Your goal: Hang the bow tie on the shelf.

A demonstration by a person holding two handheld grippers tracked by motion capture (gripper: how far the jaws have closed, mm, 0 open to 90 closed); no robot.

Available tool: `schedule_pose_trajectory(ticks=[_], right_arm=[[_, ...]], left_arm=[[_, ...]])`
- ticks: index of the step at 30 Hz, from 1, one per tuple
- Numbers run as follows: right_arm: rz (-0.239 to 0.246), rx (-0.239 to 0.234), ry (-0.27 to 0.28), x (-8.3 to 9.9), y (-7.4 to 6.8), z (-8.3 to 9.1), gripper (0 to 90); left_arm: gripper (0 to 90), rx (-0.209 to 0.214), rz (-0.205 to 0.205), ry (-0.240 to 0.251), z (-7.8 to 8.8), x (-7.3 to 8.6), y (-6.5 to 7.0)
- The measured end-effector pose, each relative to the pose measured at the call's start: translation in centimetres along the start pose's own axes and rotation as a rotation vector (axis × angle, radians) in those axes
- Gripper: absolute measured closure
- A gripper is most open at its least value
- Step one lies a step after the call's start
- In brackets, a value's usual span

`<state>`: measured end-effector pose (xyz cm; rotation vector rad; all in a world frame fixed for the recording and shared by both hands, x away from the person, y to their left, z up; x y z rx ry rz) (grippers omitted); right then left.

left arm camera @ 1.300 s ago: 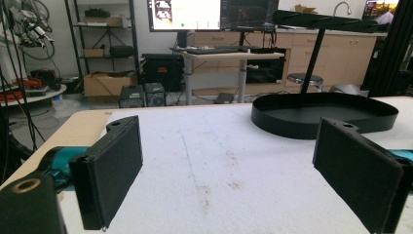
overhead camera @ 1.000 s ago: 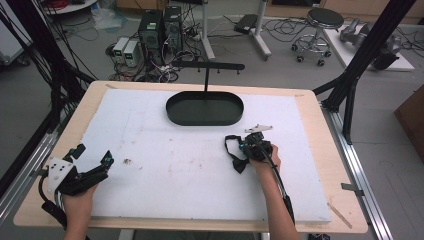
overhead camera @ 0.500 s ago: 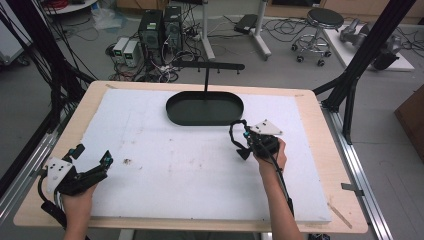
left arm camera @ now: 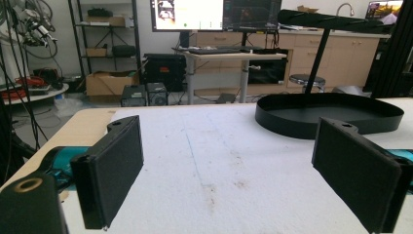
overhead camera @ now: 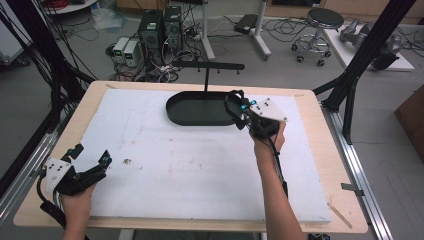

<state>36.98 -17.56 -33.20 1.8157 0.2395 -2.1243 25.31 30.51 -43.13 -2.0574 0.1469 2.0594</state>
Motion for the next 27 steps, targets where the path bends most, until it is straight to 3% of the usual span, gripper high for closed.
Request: schedule_pose_trajectory(ticks=[7,15,19,23,27], right_arm=[[-0.051,0.016,0.082,-1.7,0.2,-1.3,87.9],[-0.117,0.028,0.108,-2.6,1.2,-3.9,87.9],[-0.126,0.048,0.131,-2.8,1.8,-5.2,88.0],[-0.194,0.055,0.149,-2.9,3.1,-6.6,88.0],[-0.226,0.059,0.149,-2.6,3.5,-7.5,88.0]], left_arm=[[11.9,-0.002,0.012,-0.001,0.0,0.2,-0.3],[11.9,0.006,0.024,0.010,0.0,0.1,-0.3],[11.9,0.009,0.029,0.010,-0.1,0.2,-0.4],[11.9,0.012,0.036,0.007,0.0,0.3,-0.4],[11.9,0.009,0.045,0.015,0.2,0.3,-0.6]])
Point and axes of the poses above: each handheld gripper's, and its own axes: z roughly backward along the jaws, x roughly out of its underside, y roughly to its right, the point moved 1 cm from there along -z, roughly forward along the jaws, and after that the axes turned 7 degrees about -z, right-handed, at the moved point
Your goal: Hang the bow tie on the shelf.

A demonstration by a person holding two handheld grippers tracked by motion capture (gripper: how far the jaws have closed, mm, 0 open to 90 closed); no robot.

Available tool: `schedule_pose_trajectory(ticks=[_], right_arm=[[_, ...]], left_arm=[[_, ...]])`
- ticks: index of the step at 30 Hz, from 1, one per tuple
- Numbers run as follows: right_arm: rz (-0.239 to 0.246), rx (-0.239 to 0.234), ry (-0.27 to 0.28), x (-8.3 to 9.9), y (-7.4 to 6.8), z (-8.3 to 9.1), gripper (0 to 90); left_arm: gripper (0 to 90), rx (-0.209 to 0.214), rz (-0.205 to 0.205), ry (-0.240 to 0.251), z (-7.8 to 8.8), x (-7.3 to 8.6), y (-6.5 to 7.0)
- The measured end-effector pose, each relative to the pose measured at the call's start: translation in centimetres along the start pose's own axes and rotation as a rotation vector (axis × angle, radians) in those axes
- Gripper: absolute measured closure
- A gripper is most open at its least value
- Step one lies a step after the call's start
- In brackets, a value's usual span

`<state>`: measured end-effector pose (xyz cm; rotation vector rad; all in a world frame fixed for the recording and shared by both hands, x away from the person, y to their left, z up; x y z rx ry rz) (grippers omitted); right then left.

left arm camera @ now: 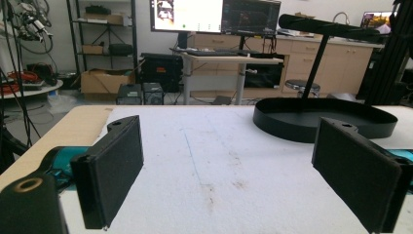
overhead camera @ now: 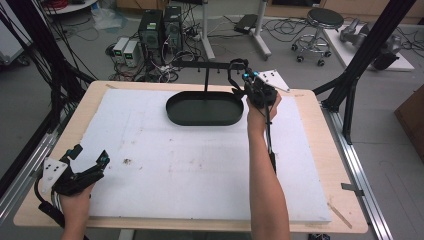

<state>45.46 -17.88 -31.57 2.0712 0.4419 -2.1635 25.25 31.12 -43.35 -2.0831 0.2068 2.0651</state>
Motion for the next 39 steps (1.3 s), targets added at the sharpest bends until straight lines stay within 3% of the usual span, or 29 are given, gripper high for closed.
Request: schedule_pose_trajectory(ticks=[7,22,25,30,35,39], right_arm=[[-0.040,0.006,-0.011,1.3,0.7,-1.5,87.9],[-0.019,0.016,-0.094,3.2,1.6,-3.1,85.0],[0.008,0.026,-0.111,3.4,1.4,-3.2,77.5],[0.024,0.080,-0.111,3.2,1.3,-2.9,55.1],[0.035,0.074,-0.106,1.9,1.1,-1.6,34.8],[0.082,0.067,-0.093,0.8,1.1,0.0,26.7]], left_arm=[[11.9,0.000,0.012,0.003,0.2,0.1,-0.2],[12.0,0.018,0.018,0.001,-0.1,0.1,0.2],[12.0,0.021,0.025,0.005,0.0,0.1,0.2],[12.0,0.018,0.029,0.011,0.1,0.0,0.2],[12.0,0.016,0.034,0.016,0.2,-0.2,0.1],[12.0,0.020,0.053,0.022,0.3,-0.3,0.1]])
Point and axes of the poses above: each handheld gripper's, and its own axes: z roughly backward along the jaws, x roughly out of its underside, y roughly to its right, the point moved 1 cm from there along -z, roughly forward along the jaws, and after that the axes turned 7 degrees about -z, right-handed, at the moved point
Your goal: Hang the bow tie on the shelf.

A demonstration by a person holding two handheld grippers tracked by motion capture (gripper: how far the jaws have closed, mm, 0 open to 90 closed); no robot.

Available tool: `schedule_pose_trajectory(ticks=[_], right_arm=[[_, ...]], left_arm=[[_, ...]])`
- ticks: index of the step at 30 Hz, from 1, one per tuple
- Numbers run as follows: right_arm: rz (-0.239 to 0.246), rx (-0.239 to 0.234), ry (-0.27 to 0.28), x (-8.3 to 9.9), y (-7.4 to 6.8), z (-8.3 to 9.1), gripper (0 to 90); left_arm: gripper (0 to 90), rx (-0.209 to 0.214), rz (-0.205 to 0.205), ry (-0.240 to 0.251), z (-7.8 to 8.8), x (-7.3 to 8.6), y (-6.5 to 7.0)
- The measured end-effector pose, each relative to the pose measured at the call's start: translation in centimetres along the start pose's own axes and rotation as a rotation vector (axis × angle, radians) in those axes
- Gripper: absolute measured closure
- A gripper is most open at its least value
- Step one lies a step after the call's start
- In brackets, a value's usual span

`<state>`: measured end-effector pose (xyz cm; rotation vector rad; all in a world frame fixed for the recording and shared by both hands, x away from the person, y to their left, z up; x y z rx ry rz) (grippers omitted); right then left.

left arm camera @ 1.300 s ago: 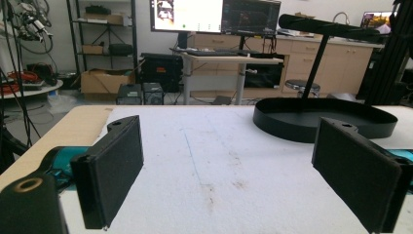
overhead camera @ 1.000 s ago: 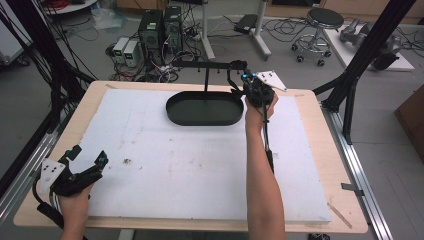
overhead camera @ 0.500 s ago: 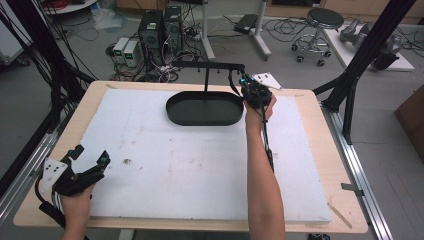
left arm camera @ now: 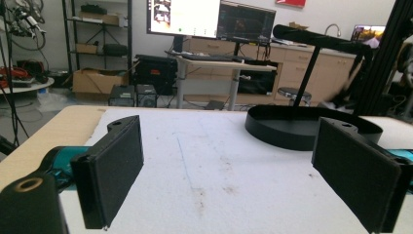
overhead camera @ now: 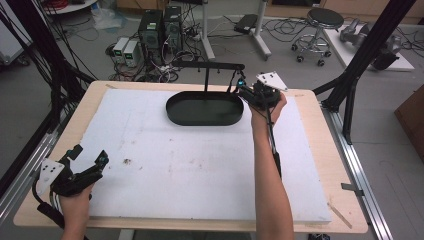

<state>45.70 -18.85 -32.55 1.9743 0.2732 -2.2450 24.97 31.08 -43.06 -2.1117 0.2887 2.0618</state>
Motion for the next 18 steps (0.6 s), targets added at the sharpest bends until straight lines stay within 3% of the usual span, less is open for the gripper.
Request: schedule_pose_trajectory(ticks=[6,11,18], right_arm=[[0.015,-0.006,0.000,-0.2,0.7,4.3,15.9],[0.035,-0.032,-0.010,-0.5,1.4,8.1,14.7],[0.016,-0.074,0.000,-0.4,2.4,13.6,11.8]], left_arm=[[12.0,0.001,0.021,0.014,0.2,-0.3,-0.1],[12.0,0.001,0.016,0.015,0.3,-0.5,0.0],[11.9,0.003,-0.002,0.014,0.6,-0.7,0.3]])
Point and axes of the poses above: each handheld gripper's, and its own axes: z roughly backward along the jaws, x roughly out of its underside, y roughly to its right, the point moved 1 cm from there along -z, roughly forward along the jaws, and after that the axes turned 7 degrees about -z, right-handed, at the moved point
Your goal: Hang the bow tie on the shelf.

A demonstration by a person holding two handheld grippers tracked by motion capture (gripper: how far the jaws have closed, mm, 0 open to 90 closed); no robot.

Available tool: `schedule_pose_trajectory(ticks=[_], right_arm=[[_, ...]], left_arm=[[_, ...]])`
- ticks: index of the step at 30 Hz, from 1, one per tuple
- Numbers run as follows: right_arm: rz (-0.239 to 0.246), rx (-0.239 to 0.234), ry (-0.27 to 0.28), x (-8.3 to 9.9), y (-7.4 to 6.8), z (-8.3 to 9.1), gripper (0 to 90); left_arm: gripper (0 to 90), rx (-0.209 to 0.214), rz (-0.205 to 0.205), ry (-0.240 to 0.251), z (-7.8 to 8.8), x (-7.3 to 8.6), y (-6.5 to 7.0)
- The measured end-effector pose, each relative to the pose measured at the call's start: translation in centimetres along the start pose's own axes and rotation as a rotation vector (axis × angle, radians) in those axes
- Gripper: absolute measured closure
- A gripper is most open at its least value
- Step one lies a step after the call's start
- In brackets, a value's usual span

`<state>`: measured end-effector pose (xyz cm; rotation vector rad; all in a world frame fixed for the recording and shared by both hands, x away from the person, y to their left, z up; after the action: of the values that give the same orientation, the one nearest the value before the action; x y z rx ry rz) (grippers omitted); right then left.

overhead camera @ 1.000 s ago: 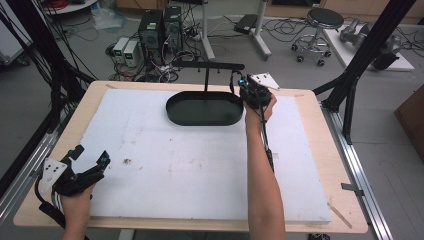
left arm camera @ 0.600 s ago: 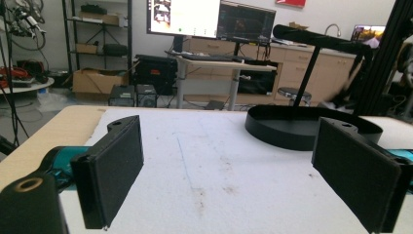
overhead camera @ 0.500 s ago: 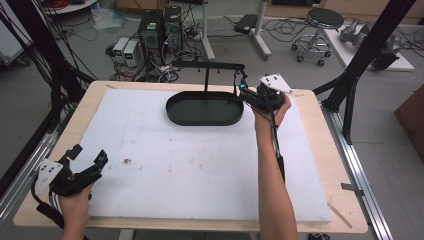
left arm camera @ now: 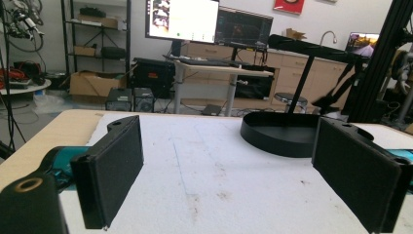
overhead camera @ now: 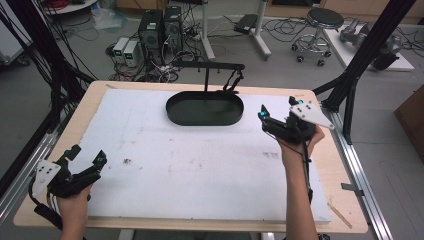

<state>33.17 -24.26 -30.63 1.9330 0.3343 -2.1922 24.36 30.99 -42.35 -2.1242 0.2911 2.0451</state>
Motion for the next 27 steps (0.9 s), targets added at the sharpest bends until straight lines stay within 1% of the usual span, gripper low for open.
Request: schedule_pose_trajectory(ticks=[1,2,5,8,12,14,16,19,20,21,23,26,27], right_arm=[[-0.002,-0.006,0.000,0.2,0.0,0.7,11.8],[0.004,-0.002,-0.008,0.4,0.2,1.6,11.8],[0.005,-0.006,-0.014,1.1,0.6,3.2,11.8],[0.001,-0.003,-0.022,2.2,1.2,4.5,11.8],[-0.027,-0.036,0.009,3.7,2.2,6.0,11.8],[-0.036,-0.046,0.019,4.4,2.6,6.7,11.8],[-0.071,-0.053,0.010,5.2,3.0,7.4,11.8],[-0.092,-0.058,0.015,6.3,3.5,8.1,11.8],[-0.095,-0.056,0.024,6.8,3.8,8.4,11.8],[-0.096,-0.056,0.027,7.1,3.9,8.6,11.8],[-0.093,-0.057,0.043,8.0,4.3,9.0,11.8],[-0.092,-0.069,0.055,8.9,4.7,9.3,11.8],[-0.081,-0.073,0.054,9.2,4.8,9.3,11.7]], left_arm=[[11.9,-0.002,-0.007,-0.003,0.0,0.0,0.0],[11.8,-0.003,-0.008,-0.003,0.0,0.0,0.0],[11.7,-0.001,-0.018,-0.011,0.0,0.0,0.1],[11.1,-0.001,-0.037,-0.017,-0.1,0.0,0.2],[10.8,-0.008,-0.057,-0.015,0.0,-0.1,0.4],[10.8,-0.008,-0.065,-0.016,0.0,-0.1,0.4],[10.9,-0.008,-0.071,-0.018,0.1,-0.1,0.5],[10.8,-0.001,-0.071,-0.020,0.0,0.0,0.6],[10.8,0.003,-0.072,-0.017,0.0,0.0,0.6],[10.8,0.015,-0.076,-0.009,0.1,0.0,0.6],[10.9,0.030,-0.091,0.006,0.1,-0.1,0.8],[10.9,0.033,-0.101,0.007,0.1,-0.1,1.0],[10.9,0.032,-0.098,0.007,0.1,-0.1,1.0]])
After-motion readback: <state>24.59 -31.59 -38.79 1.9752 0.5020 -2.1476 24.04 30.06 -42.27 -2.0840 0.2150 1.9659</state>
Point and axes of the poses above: each handheld gripper's, and its own axes: z roughly backward along the jaws, x roughly out of its underside, y roughly to its right, the point moved 1 cm from there along -z, roughly forward along the jaws, and after that the axes turned 7 degrees about -z, right-handed, at the moved point
